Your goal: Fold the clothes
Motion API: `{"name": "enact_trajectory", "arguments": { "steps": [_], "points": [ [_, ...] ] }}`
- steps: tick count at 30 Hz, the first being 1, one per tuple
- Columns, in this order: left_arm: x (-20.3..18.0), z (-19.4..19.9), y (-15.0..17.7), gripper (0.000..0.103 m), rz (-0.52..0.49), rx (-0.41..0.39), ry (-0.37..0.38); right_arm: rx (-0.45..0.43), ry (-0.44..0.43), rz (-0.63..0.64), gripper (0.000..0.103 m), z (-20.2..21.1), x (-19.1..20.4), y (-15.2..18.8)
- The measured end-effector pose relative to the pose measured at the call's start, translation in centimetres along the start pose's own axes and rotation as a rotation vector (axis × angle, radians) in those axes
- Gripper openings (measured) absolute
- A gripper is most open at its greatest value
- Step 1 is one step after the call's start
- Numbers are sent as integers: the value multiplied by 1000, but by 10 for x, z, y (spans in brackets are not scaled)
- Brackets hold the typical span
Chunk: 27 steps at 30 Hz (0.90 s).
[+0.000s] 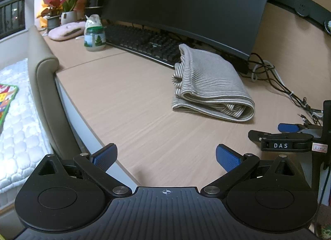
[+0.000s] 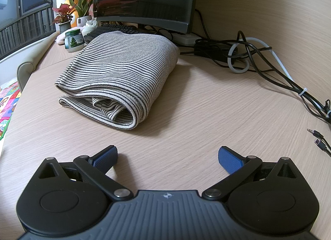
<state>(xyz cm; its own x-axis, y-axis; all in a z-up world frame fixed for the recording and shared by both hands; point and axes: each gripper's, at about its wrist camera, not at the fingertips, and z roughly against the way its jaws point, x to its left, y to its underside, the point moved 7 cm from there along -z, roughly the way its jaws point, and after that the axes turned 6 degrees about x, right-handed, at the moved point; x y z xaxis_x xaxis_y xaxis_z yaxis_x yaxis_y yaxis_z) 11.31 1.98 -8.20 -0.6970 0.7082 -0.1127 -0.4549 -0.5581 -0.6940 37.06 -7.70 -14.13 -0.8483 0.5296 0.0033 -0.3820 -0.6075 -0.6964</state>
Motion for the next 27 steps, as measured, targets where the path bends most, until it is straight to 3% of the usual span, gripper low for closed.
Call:
{"name": "enact_trajectory", "arguments": {
  "steps": [3,11,27],
  "points": [
    [-1,3,-2,103,-12,-18,-28,0,0,0,103,0,0,0],
    [-3,2,-2,103,-12,-5,5,1,-1,0,103,0,0,0],
    [2,3,3,103,19,10,-14,1,-2,0,103,0,0,0]
  ]
}}
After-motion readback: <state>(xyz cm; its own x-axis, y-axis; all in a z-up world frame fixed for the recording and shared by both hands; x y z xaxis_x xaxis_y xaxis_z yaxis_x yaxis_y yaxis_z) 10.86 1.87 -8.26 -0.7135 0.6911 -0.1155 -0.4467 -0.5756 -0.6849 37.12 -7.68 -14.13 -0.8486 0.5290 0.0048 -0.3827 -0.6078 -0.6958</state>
